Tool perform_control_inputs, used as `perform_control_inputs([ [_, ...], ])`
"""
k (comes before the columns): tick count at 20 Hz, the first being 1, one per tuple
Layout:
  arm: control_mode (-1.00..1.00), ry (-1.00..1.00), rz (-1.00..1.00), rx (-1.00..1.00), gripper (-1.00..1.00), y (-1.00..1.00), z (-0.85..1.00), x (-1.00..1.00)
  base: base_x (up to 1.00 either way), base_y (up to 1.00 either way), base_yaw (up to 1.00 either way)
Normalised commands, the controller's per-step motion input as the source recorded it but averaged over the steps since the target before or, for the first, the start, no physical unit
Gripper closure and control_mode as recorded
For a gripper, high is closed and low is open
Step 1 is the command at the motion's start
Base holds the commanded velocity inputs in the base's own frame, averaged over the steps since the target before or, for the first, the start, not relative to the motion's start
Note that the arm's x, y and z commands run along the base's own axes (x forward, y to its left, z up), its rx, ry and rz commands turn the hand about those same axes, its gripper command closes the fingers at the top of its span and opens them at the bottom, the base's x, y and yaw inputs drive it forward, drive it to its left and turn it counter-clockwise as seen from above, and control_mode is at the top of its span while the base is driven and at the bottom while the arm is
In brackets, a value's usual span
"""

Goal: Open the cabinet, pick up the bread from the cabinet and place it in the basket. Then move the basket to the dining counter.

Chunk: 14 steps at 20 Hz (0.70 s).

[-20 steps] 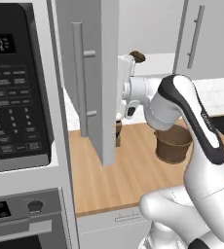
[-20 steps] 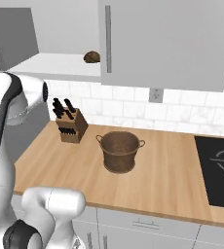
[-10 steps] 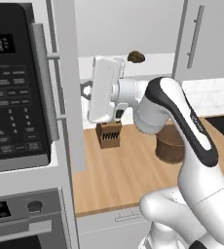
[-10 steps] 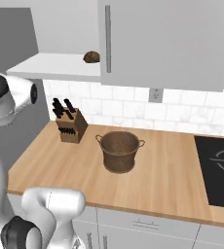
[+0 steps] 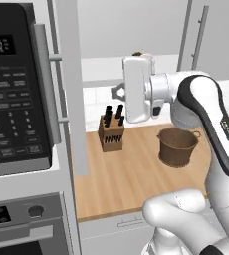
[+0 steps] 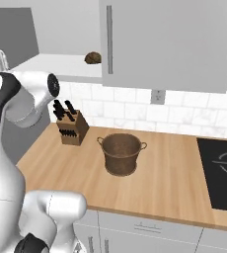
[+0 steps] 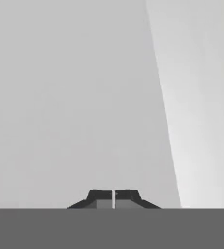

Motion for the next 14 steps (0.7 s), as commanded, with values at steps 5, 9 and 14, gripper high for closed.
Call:
perform_control_inputs([
  [5, -1.0, 0.0, -0.32, -0.46, 1.0, -0.65, 0.0, 0.34, 0.0, 0.0, 0.0],
  [9, -1.0, 0.0, -0.37, -0.45, 1.0, -0.35, -0.09, 0.54, 0.0, 0.0, 0.0],
  [14, -1.0, 0.0, -0.34, -0.45, -1.0, -0.27, -0.02, 0.49, 0.0, 0.0, 0.0],
])
